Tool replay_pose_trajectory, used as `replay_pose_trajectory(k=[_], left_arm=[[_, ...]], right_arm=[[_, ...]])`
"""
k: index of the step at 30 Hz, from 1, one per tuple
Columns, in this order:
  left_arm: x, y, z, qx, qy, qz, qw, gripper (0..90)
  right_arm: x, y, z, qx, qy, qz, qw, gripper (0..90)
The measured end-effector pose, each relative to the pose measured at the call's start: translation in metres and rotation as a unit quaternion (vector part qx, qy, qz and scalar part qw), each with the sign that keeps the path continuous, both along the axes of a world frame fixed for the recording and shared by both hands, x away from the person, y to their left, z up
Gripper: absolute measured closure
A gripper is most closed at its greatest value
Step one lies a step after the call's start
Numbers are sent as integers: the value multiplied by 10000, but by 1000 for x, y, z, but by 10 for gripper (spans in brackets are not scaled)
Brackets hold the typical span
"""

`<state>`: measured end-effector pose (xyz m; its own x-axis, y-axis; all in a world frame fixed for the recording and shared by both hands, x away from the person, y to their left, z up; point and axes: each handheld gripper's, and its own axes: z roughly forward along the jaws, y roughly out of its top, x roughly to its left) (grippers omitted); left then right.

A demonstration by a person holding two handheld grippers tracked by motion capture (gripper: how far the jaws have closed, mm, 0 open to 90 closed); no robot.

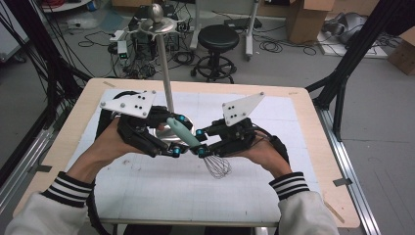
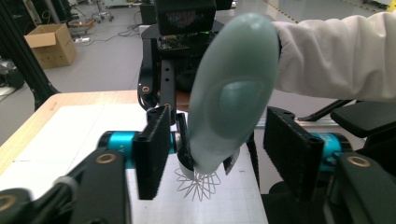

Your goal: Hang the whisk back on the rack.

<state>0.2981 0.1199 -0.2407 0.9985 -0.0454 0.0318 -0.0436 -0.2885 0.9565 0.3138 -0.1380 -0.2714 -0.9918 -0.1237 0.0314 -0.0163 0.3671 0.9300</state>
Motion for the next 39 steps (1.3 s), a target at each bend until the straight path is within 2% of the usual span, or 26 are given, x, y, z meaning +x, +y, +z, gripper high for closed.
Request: replay_pose_trajectory(k=[9, 15, 20, 30, 34, 39], left_arm=[[0, 0, 0, 2, -30, -76, 10000, 543], [0, 0, 0, -13, -29, -144, 9999, 573], [1, 1, -1, -40, -76, -89, 9999, 650], [0, 1, 0, -84, -156, -51, 9998, 661], [-1, 1, 1, -47, -192, -4, 9998, 663], [0, 0, 0, 46, -192, 74, 9998, 664]], right_arm=[[0, 0, 0, 9, 2, 0, 10000, 691], [0, 3, -1, -25, 12, 36, 10000, 691], [0, 4, -1, -9, -8, 62, 10000, 691], [-1, 5, 0, -37, 27, 12, 10000, 687], [-2, 7, 0, -65, -35, -40, 10000, 680], [-2, 6, 2, 65, -58, -140, 9999, 563]])
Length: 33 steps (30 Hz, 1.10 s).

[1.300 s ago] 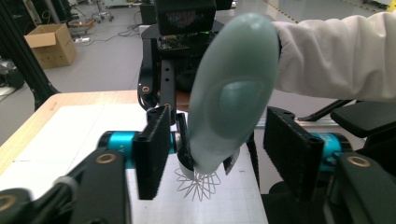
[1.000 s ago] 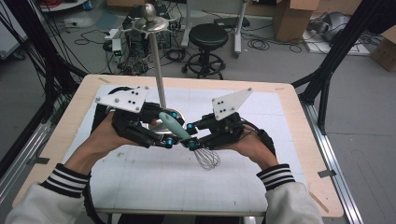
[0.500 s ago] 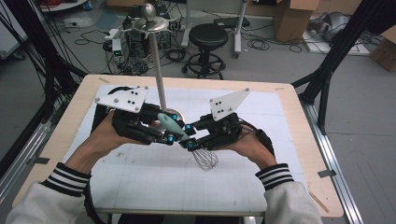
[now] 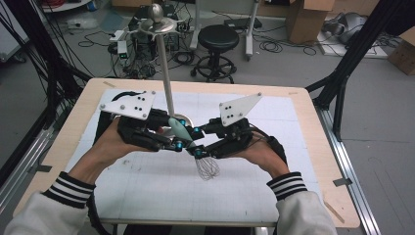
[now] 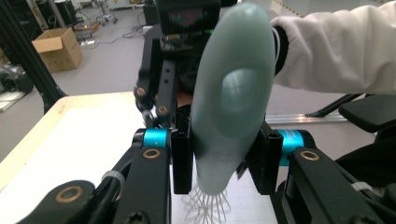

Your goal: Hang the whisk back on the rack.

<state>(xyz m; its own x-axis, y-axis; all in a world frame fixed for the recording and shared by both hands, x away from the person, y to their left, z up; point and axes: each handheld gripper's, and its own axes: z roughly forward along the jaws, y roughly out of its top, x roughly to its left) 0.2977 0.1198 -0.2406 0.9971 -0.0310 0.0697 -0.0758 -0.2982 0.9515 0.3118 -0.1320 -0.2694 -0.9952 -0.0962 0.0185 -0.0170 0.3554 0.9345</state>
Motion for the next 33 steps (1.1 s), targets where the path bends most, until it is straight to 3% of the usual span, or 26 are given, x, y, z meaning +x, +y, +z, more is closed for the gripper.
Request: replay_pose_trajectory(k=[6, 8, 11, 15, 16, 27, 33], left_arm=[[0, 1, 2, -15, 82, 137, 9999, 664], [0, 3, 3, -8, 75, 270, 9996, 664], [0, 5, 6, 10, 112, 384, 9992, 664], [1, 9, 8, 27, 145, 523, 9985, 664], [1, 10, 9, 22, 189, 566, 9982, 664], [0, 23, 20, 92, 196, 1045, 9943, 664], [1, 29, 25, 268, 151, 1143, 9930, 664]], right_arm=[[-1, 0, -2, -112, 40, -126, 9999, 386], [-1, 0, -2, -220, 46, -131, 9997, 284], [-1, -1, -5, -375, 99, -257, 9989, 134], [-2, -6, -8, -482, 198, -507, 9974, 78], [-2, -7, -9, -486, 224, -623, 9966, 7], [-11, -36, -19, -412, 320, -1187, 9916, 3], [-16, -53, -23, -380, 308, -1480, 9878, 3]])
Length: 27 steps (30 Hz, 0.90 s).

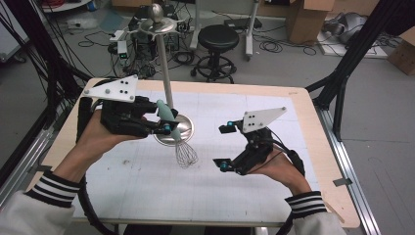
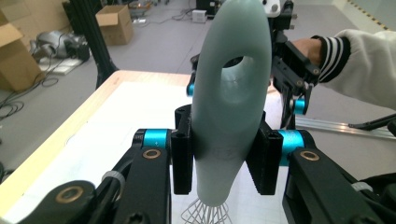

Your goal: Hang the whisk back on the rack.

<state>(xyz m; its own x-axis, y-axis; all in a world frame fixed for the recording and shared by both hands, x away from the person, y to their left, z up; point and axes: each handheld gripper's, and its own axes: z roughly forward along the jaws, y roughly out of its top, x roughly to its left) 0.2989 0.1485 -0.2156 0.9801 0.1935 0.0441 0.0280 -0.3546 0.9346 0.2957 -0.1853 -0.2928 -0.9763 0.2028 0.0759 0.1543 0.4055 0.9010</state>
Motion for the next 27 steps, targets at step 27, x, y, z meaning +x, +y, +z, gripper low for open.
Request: replay_pose_trajectory(k=[27], left_arm=[[11, 31, 23, 423, -58, 663, 9969, 664]], right_arm=[[-20, -72, -37, 77, -188, -1505, 9884, 3]])
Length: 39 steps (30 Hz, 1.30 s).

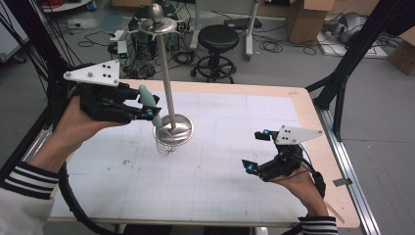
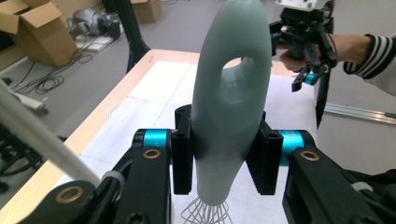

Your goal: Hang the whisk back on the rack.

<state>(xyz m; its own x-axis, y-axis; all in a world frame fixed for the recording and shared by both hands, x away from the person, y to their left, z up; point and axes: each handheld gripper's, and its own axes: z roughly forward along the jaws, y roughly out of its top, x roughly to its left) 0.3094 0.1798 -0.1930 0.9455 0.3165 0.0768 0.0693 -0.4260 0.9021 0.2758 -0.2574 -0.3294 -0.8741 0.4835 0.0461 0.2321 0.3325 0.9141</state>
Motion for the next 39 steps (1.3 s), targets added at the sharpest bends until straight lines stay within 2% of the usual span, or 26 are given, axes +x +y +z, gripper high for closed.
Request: replay_pose_trajectory(k=[5, 15, 24, 28, 39], left_arm=[[1, 9, 1, 5, 27, 91, 10000, 664], [8, 28, 4, 27, 101, 354, 9993, 664], [26, 43, 11, 164, 201, 579, 9980, 664], [35, 48, 14, 216, 236, 678, 9972, 664], [54, 58, 17, 201, 362, 945, 9947, 664]], right_arm=[[-1, -8, -7, 49, -17, -184, 9998, 3], [-5, -17, -16, 100, 2, -343, 9994, 3], [-17, -30, -24, 274, -36, -472, 9985, 4], [-22, -32, -26, 276, -58, -489, 9984, 4], [-23, -35, -29, 278, -47, -511, 9983, 4]])
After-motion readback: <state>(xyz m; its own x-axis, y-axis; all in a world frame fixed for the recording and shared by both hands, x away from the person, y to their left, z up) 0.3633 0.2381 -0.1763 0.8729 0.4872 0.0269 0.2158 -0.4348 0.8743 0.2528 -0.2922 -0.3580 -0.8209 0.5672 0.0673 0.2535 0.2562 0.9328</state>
